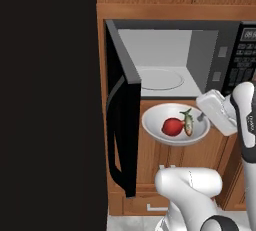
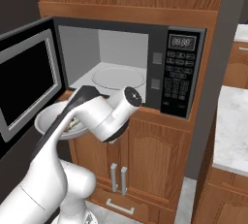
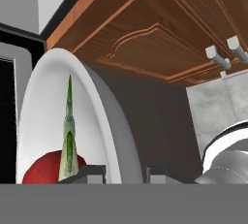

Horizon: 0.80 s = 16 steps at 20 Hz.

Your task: Place the bowl containing the fish and onion in the microwave. Close the microwave door and press the start button to microwave the meal.

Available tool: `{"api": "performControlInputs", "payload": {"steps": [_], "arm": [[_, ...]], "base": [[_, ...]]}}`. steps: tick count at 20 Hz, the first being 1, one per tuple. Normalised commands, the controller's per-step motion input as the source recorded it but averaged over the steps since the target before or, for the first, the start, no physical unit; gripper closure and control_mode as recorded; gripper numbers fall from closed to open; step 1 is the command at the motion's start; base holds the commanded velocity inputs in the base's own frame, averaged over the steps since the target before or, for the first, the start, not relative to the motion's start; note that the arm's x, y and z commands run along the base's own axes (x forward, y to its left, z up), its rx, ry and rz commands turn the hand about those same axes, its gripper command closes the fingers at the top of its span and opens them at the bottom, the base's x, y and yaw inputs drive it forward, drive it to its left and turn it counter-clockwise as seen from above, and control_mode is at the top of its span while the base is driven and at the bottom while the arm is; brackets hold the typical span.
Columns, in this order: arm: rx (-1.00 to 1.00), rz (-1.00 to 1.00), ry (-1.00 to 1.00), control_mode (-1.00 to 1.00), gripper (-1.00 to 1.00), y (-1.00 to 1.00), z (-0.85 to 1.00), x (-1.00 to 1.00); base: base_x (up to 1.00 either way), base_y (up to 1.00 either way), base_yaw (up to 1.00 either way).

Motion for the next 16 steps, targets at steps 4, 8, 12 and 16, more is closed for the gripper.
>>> {"api": "performControlInputs", "payload": {"steps": [4,8,12,16], "arm": [[0.14,-0.06,-0.09,-1.0,1.0,0.0,0.0,0.32],[0.13,-0.09,-0.07,-1.0,1.0,-0.11,0.01,0.2],[0.1,-0.12,-0.04,-1.0,1.0,-0.21,0.02,0.19],[0.07,-0.13,0.0,-1.0,1.0,-0.19,0.07,0.18]], "base": [[0.0,0.0,0.0],[0.0,0.0,0.0],[0.0,0.0,0.0],[0.0,0.0,0.0]]}}
